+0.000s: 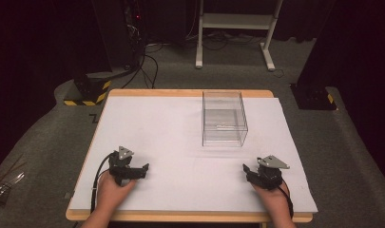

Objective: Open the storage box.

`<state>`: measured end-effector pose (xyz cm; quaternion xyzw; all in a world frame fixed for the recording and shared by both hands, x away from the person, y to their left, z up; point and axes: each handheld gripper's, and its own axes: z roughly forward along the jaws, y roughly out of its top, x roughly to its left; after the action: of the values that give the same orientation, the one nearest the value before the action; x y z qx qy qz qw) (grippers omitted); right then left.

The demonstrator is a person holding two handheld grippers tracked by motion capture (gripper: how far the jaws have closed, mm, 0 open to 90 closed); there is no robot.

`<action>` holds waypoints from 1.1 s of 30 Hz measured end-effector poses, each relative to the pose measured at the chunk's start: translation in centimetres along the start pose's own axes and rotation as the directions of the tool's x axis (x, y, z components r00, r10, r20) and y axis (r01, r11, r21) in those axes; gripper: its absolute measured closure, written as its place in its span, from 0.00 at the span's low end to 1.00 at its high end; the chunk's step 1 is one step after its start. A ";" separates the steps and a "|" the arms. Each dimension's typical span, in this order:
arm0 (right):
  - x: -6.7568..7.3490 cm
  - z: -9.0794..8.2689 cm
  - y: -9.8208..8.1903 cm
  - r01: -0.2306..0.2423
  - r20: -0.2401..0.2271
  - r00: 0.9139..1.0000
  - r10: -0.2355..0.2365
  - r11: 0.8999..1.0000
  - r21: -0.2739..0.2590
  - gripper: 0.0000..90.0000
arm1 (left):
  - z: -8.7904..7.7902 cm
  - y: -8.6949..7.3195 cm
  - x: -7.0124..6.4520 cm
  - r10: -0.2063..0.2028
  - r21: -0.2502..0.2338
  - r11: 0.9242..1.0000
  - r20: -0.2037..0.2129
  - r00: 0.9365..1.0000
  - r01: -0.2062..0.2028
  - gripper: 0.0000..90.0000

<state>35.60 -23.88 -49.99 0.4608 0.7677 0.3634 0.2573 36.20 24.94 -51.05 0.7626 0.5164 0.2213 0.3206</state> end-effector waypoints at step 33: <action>-0.4 -0.5 -0.1 -0.035 -0.039 0.999 0.033 0.998 -0.049 0.43 | 0.0 0.0 0.0 0.000 0.000 1.000 0.000 1.000 0.000 0.03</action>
<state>35.34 -24.40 -49.69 0.4602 0.7554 0.3953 0.2477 36.21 24.94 -51.05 0.7626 0.5163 0.2213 0.3206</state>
